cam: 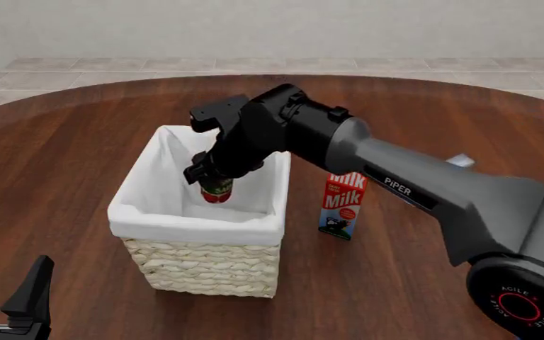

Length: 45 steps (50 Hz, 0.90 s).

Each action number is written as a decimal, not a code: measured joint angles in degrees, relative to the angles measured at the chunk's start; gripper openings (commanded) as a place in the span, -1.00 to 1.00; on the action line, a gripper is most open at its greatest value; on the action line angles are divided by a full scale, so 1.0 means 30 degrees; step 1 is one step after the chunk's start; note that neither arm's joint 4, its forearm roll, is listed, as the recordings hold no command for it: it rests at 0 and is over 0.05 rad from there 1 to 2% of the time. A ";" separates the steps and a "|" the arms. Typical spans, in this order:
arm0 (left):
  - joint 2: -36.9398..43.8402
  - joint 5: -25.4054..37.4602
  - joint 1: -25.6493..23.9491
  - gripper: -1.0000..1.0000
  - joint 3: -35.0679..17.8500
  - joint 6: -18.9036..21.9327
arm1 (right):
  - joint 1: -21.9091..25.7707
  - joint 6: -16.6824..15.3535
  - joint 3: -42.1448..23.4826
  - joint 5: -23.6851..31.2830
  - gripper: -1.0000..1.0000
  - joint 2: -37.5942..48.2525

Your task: Pick up the tomato sauce, and put it in the basket.

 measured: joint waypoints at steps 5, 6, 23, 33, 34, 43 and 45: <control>0.0003 -0.0004 0.0000 1.00 0.0000 0.0000 | 0.0004 0.0038 0.0062 -0.0026 -1.00 0.0124; -0.0002 0.0002 0.0000 1.00 0.0000 0.0000 | -0.0002 0.0034 0.0082 -0.0035 -1.00 0.0151; 0.0007 -0.0007 0.0000 1.00 -0.0001 0.0000 | -0.0031 0.0076 0.0163 -0.0066 -1.00 0.0658; 0.0003 -0.0003 0.0002 1.00 0.0000 -0.0001 | -0.0064 0.0104 0.0025 -0.0075 -1.00 0.1073; -0.0003 0.0003 0.0002 1.00 0.0000 -0.0002 | -0.0073 0.0107 0.0018 -0.0085 -1.00 0.1113; 0.0000 -0.0002 0.0001 1.00 0.0000 -0.0001 | -0.0151 0.0116 -0.0024 -0.0167 -1.00 0.1405; 0.0000 -0.0001 0.0001 1.00 0.0000 -0.0001 | -0.0168 0.0116 -0.0034 -0.0186 -1.00 0.1462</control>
